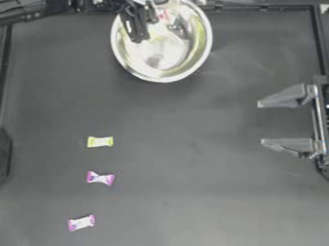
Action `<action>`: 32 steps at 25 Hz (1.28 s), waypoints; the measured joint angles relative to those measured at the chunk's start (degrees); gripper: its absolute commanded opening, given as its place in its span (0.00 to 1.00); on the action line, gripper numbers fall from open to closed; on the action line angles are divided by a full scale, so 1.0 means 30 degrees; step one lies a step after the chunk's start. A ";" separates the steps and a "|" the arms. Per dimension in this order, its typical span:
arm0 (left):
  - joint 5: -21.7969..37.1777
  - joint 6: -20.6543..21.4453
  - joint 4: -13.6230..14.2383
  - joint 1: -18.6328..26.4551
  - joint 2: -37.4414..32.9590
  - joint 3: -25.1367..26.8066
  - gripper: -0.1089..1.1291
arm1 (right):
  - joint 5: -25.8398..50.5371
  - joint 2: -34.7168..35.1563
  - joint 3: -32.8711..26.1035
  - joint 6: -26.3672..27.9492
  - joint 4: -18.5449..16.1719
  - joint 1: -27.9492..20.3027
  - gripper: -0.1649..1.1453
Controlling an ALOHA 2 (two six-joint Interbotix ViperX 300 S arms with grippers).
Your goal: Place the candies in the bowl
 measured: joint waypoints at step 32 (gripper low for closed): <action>0.0000 0.0029 -0.1523 -0.2988 -0.9521 0.6533 0.83 | -0.0029 0.0000 0.0117 0.0000 0.0029 -0.0176 0.89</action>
